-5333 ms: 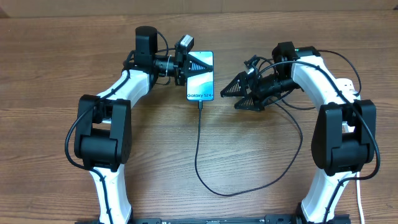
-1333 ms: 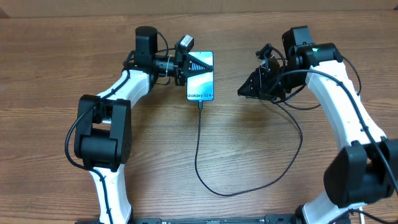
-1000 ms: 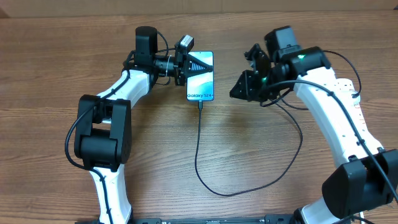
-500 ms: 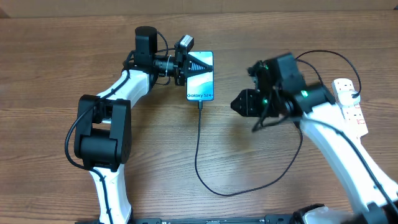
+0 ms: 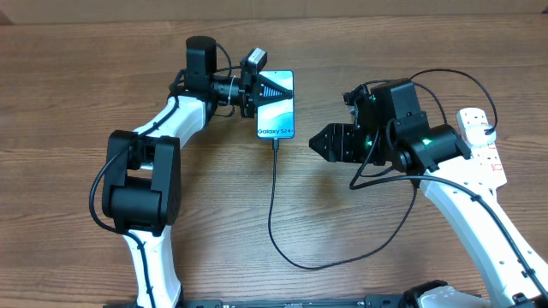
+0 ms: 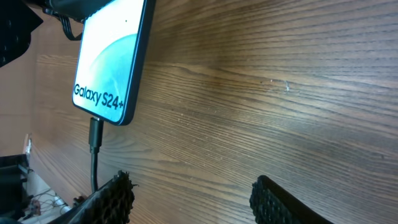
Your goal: Plug charger to phone and switch on socket
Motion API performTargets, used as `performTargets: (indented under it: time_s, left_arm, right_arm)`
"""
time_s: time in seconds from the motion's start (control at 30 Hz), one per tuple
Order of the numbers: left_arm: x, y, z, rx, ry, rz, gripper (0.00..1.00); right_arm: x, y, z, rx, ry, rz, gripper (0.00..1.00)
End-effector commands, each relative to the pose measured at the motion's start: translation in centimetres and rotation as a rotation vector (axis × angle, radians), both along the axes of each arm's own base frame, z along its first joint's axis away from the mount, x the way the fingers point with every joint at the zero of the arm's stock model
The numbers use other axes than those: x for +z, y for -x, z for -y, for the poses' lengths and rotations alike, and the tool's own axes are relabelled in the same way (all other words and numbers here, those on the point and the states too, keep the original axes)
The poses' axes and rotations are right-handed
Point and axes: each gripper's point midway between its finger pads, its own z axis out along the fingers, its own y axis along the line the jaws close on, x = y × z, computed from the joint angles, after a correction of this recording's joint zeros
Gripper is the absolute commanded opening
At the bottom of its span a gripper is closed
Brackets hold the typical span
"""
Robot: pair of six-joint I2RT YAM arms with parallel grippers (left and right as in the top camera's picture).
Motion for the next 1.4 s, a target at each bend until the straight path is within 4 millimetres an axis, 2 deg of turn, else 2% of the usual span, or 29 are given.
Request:
performTargets:
  time_s: [0.0,0.13,0.93,1.2,1.37]
  left_arm:
    - [1.4,0.4,-0.4,-0.015,0.020,0.040,0.04]
    - [1.4,0.4,-0.4,-0.016,0.020,0.039,0.04]
    - [1.4,0.3,-0.4,-0.009,0.017,0.041,0.04]
    - [1.4,0.3,-0.4,-0.010,0.017,0.040,0.04]
    - [1.4,0.3,-0.3,-0.011,0.017,0.041,0.04]
  right_arm:
    - [0.1,0.1,0.0,0.002,-0.011,0.001,0.67]
    - [0.1,0.1,0.0,0.002,-0.011,0.001,0.72]
    - [0.0,0.1,-0.1,0.000,-0.013,-0.003,0.71]
    - [0.6,0.9,-1.4,0.053,-0.093,-0.039,0.71]
    - [0.4,1.1,-1.4,0.055,-0.094,-0.045,0.72]
